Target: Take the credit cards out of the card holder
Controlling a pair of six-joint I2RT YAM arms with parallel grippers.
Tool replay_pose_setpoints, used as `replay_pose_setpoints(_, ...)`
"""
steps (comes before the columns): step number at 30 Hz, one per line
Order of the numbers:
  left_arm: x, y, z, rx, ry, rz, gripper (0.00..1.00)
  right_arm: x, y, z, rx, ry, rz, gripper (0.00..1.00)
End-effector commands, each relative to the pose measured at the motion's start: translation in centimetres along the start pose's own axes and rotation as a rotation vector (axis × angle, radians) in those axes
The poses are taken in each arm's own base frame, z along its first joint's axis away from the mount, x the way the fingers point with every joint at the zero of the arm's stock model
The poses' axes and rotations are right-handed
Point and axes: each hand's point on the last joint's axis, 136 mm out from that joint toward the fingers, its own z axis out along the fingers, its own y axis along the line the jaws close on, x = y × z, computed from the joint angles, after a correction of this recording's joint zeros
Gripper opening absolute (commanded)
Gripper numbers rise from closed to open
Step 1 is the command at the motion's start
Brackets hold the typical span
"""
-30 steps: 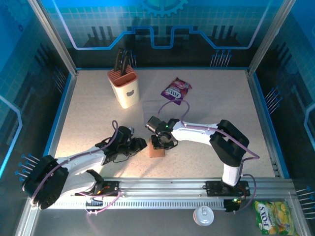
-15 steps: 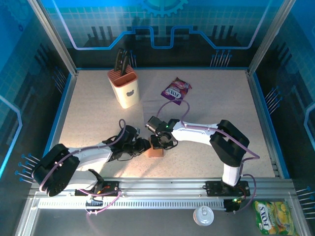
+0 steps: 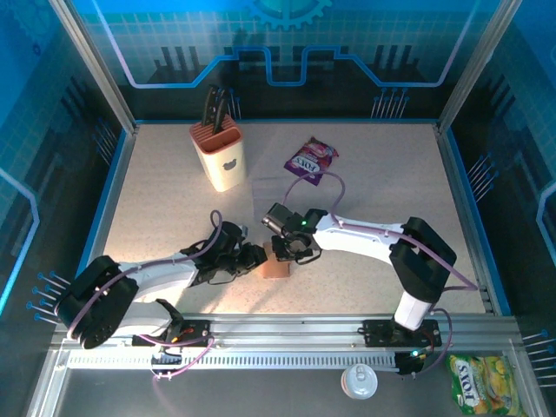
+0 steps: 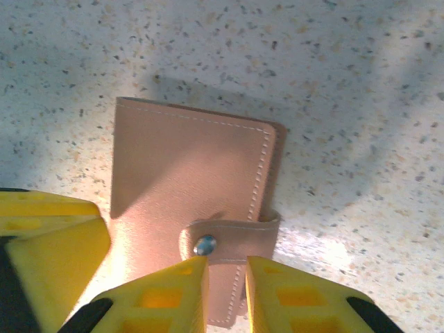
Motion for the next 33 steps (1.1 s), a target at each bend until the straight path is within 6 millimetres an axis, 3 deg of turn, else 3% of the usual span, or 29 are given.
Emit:
replay_pose_setpoints(1, -0.1, -0.2, -0.3, -0.004, -0.014, 0.004, 0.27, 0.5, -2.3, -0.3, 0.061, 0.004, 0.006, 0.22)
replay_pose_setpoints(7, -0.1, -0.2, -0.2, -0.005, -0.012, 0.002, 0.27, 0.6, -2.3, -0.1, 0.037, 0.018, 0.012, 0.25)
replay_pose_setpoints(12, -0.2, 0.2, -0.3, -0.018, -0.026, -0.004, 0.28, 0.3, 0.5, 0.1, -0.083, 0.019, -0.011, 0.46)
replay_pose_setpoints(18, -0.3, 0.5, -0.6, -0.025, -0.043, -0.007, 0.29, 0.1, 1.2, 1.0, -0.073, 0.042, -0.027, 0.61)
replay_pose_setpoints(26, -0.3, 0.9, -0.8, -0.033, -0.050, -0.006, 0.30, 0.6, -0.1, 2.2, 0.003, 0.069, -0.022, 0.63)
replay_pose_setpoints(33, -0.2, 1.1, -0.8, -0.033, -0.051, -0.011, 0.30, 0.6, -1.6, 0.9, 0.034, 0.031, -0.011, 0.61)
